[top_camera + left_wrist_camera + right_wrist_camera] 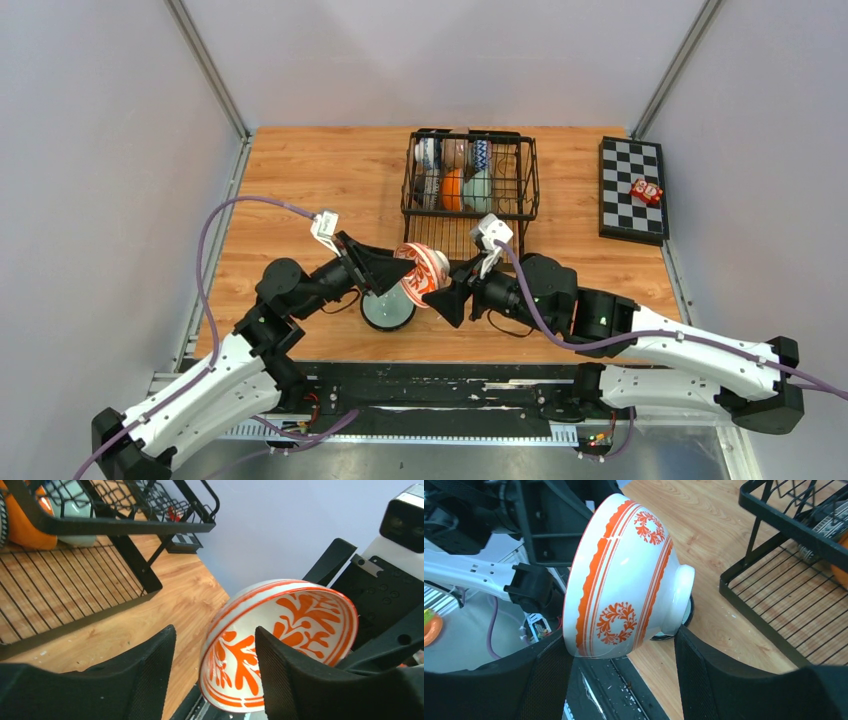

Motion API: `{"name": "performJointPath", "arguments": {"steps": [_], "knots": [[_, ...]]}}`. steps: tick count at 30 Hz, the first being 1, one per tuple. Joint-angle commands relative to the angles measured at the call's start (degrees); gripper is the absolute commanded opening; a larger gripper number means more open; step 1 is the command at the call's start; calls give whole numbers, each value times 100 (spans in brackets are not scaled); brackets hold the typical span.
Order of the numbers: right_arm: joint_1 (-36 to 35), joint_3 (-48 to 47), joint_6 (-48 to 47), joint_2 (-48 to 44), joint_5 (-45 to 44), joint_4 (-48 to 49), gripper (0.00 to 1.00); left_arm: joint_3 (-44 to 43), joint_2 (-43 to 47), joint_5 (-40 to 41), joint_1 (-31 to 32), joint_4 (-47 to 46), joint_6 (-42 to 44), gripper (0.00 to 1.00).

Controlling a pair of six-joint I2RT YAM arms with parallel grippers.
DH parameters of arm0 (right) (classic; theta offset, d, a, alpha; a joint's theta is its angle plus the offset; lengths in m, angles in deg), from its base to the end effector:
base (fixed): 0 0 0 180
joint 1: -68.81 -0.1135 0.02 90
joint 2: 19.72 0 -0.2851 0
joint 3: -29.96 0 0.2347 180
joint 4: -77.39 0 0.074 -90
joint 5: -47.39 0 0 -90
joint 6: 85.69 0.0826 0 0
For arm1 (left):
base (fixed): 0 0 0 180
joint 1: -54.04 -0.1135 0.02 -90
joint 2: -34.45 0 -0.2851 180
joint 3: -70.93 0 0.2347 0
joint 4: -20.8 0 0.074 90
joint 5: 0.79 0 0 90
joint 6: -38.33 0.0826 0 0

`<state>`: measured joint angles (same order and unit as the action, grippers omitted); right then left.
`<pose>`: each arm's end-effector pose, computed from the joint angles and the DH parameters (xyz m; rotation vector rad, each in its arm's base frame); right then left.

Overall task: Load the bowls into the dish rack
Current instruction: Turn the bowl upside down on the dish rack.

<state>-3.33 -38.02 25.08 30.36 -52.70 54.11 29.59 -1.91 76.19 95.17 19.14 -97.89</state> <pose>0.0797 0.2002 0.3897 -0.6406 1.6610 1.0628 0.1216 -0.1309 0.3208 0.1345 1.6161 -1.3804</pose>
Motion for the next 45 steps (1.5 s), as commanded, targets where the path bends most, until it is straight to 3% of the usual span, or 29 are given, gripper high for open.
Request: {"name": "performJointPath", "arguments": {"steps": [1, 9, 24, 35, 45], "knots": [[-75, -497, -401, -9, -432, 99, 2, -511, 215, 217, 27, 601, 389, 65], [-64, -1197, -1305, 269, -1079, -381, 2, -1221, 547, 773, 27, 2132, 1051, 76], [272, -2690, -3919, 1553, -2502, -1282, 2, -2465, 949, 1591, 27, 4431, 2266, 78], [452, -3537, -5571, 2863, -4149, -1632, 2, -2520, 1255, 1623, 27, 5051, 2733, 78], [547, -3879, -6516, 3743, -4588, -2070, 2, -2258, 1522, 1596, 27, 5149, 2978, 78]]}}
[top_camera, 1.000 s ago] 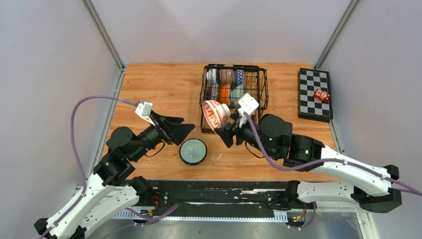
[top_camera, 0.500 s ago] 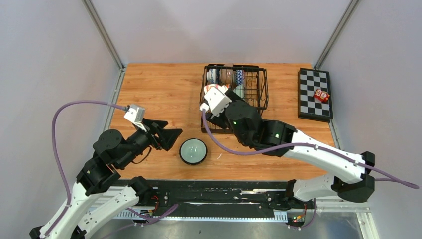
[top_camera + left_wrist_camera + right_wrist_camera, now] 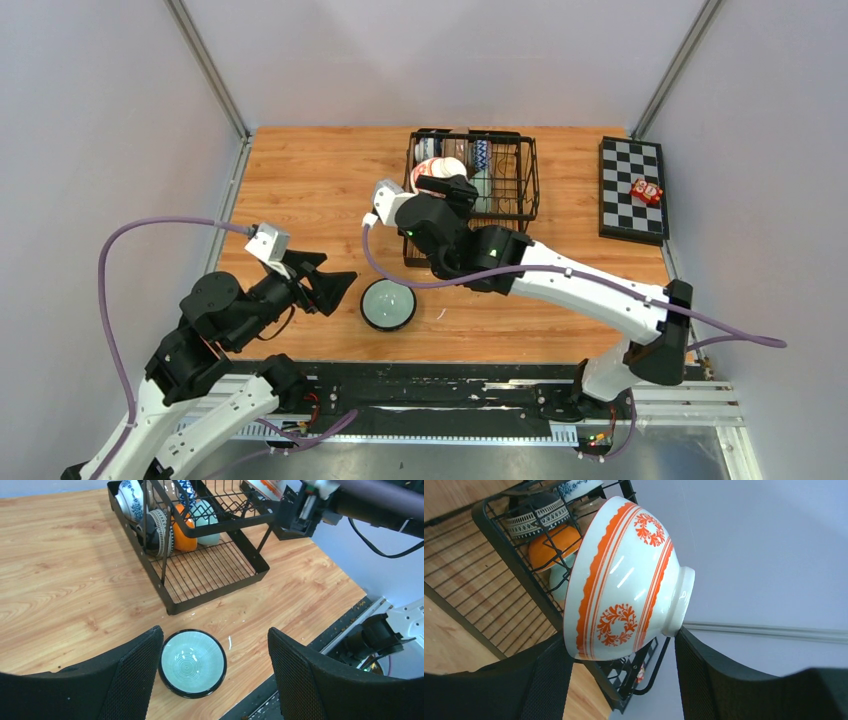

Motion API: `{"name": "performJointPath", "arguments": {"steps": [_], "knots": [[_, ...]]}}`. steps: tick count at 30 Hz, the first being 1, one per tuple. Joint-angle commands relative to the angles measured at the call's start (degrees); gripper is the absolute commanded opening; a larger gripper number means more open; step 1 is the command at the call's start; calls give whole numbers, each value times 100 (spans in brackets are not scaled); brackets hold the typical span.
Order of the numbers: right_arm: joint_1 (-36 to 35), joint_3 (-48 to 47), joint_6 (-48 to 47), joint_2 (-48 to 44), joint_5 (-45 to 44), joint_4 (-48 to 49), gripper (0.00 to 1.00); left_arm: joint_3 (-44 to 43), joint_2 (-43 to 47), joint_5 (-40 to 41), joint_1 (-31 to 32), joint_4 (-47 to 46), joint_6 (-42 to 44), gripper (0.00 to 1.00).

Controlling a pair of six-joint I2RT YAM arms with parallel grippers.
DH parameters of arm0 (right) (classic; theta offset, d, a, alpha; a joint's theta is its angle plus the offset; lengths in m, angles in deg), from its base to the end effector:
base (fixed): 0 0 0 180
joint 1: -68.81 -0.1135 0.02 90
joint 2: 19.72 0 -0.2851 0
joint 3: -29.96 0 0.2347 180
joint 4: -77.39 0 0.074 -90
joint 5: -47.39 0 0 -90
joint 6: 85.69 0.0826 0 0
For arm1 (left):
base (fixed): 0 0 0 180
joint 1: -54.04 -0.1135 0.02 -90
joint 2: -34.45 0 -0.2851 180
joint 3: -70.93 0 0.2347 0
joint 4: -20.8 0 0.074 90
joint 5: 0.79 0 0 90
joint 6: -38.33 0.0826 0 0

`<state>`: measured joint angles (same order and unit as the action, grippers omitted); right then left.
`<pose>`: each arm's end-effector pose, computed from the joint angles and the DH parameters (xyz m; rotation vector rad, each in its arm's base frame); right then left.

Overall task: Load the bowls into the dish rack
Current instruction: Turn the bowl upside down on the dish rack.

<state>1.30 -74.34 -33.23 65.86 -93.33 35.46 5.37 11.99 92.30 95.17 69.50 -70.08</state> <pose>0.1877 0.2863 0.4233 -1.0674 1.5147 -0.5083 0.0659 -0.0517 0.3675 0.2979 1.6964 -0.7349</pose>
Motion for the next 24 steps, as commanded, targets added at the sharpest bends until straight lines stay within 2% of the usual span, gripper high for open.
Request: {"name": "performJointPath", "arguments": {"steps": [1, 5, 13, 24], "knots": [[93, -296, -713, 267, -519, -278, 2, 202, 148, -31, 27, 78, 191, 78], [170, -633, -689, 580, -378, -901, 2, 345, 164, -133, 27, -50, 191, 78], [359, -929, -596, 852, -122, -1408, 2, 617, 282, -119, 27, -140, 263, 78], [450, -1050, -428, 1188, 107, -1703, 2, 765, 389, -75, 27, -106, 305, 78]]}}
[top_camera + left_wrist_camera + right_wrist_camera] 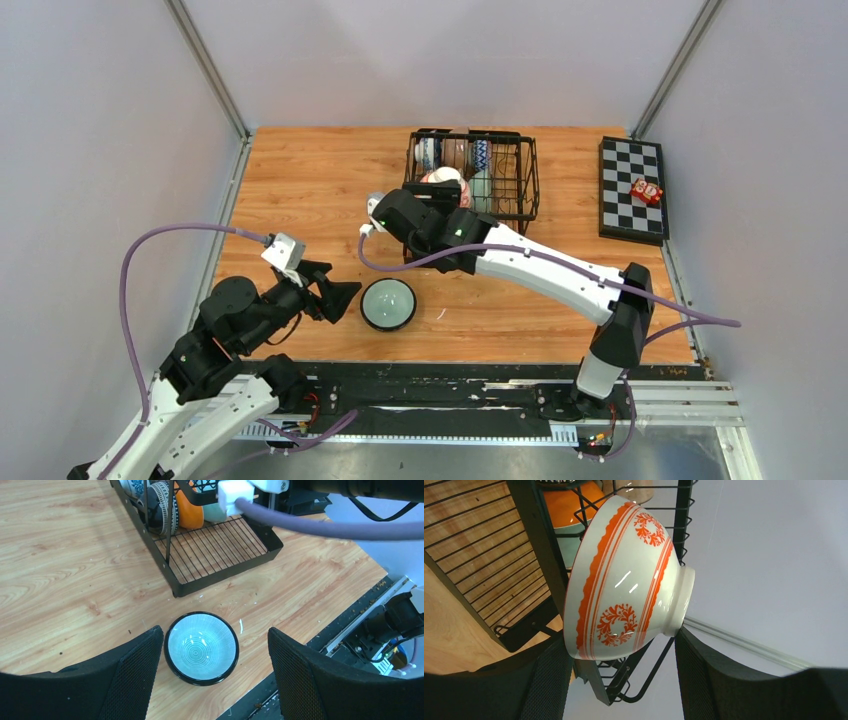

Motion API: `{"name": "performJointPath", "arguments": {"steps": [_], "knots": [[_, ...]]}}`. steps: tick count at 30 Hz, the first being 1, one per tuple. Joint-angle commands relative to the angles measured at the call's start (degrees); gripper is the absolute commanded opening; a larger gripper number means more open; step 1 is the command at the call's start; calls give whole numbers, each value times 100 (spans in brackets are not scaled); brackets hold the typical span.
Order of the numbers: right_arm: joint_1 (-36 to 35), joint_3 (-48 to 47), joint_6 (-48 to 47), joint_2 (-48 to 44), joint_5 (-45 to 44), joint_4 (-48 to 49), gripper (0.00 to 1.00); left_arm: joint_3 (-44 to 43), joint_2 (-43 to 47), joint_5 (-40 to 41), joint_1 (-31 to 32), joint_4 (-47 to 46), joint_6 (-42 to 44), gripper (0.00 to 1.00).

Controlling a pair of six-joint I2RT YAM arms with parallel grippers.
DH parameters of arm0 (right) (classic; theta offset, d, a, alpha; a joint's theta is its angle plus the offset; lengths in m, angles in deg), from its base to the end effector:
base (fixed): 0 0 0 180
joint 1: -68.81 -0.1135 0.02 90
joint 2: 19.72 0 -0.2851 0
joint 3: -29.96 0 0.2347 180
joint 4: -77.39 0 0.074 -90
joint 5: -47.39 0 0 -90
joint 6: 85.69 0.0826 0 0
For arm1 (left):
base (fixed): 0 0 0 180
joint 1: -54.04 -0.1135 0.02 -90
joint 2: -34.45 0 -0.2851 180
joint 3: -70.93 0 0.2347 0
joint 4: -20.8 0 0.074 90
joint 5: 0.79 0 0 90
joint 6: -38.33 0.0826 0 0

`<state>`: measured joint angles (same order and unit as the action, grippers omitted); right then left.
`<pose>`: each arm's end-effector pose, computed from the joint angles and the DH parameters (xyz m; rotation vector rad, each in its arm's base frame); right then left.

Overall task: Load the bowls into the dish rack
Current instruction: Turn the bowl upside down on the dish rack.

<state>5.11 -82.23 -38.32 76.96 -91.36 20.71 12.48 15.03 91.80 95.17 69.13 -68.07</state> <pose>0.2223 0.3096 0.3749 -1.3955 1.5749 -0.7471 0.0687 -0.0550 0.3308 0.3486 1.7501 -0.6940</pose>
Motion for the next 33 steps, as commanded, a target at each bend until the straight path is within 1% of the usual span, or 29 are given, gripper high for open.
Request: {"name": "performJointPath", "arguments": {"steps": [1, 8, 9, 10, 11, 12, 13, 16, 18, 23, 26, 30, 33], "knots": [[73, -282, 98, 97, -75, -248, 2, 57, 87, -15, 27, -73, 110, 78], [71, -325, 154, 175, -5, -381, 3, 72, 88, -4, 27, -65, 111, 78], [70, -313, 158, 175, 8, -398, 5, 75, 93, -4, 27, -61, 107, 78], [69, -305, 166, 175, 14, -403, 10, 75, 97, -3, 27, -62, 105, 78], [72, -287, 160, 175, 8, -401, 23, 75, 96, -4, 27, -63, 103, 78], [77, -275, 154, 183, -11, -401, 30, 75, 94, -4, 27, -51, 111, 78], [69, -273, 150, 184, -26, -402, 44, 70, 92, 0, 27, -51, 115, 78], [68, -277, 171, 175, 2, -412, 57, 75, 88, 22, 27, -46, 130, 78], [73, -270, 181, 174, 13, -429, 60, 75, 83, 26, 27, -35, 129, 78], [69, -225, 194, 142, 22, -428, 78, 75, 74, 57, 27, -31, 142, 78], [69, -220, 203, 136, 21, -423, 85, 68, 45, 106, 27, -21, 160, 78], [70, -226, 203, 101, 6, -385, 89, 66, 24, 107, 27, -18, 172, 78], [60, -252, 211, 75, -3, -374, 89, 58, 4, 119, 27, -20, 173, 78]]}}
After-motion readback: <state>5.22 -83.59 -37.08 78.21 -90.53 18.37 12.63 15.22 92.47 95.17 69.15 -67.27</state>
